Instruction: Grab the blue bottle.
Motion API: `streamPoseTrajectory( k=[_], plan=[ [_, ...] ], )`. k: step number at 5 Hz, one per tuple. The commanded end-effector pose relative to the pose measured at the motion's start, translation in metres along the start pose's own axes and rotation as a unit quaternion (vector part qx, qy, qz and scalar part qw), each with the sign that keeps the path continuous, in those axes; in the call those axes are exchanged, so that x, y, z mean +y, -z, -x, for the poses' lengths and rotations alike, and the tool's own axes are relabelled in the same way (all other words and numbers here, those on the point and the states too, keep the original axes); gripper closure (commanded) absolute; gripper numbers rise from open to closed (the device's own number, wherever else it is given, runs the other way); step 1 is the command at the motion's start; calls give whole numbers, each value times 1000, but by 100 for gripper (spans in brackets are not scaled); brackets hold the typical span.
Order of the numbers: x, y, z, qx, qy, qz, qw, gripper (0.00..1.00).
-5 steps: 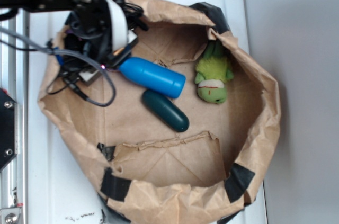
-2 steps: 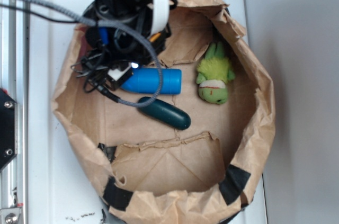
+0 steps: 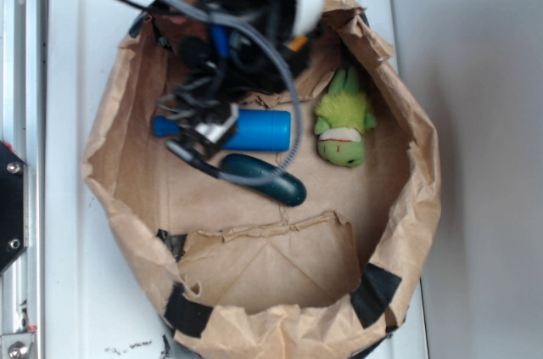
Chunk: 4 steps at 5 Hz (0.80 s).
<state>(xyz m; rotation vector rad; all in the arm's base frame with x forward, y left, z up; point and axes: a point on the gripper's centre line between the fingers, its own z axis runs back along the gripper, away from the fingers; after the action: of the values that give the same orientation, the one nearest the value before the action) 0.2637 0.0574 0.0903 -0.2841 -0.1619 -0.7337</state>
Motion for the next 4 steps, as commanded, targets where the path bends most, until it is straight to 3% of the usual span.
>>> streamPoseTrajectory(
  k=[1,2,3,4],
  plan=[
    [36,14,-53,-14,7,-35,999,0],
    [49,24,-60,-5,-37,-50,998,0],
    [45,22,-52,19,-149,-137,979,0],
    [24,13,-44,0,-147,-174,974,0]
  ],
)
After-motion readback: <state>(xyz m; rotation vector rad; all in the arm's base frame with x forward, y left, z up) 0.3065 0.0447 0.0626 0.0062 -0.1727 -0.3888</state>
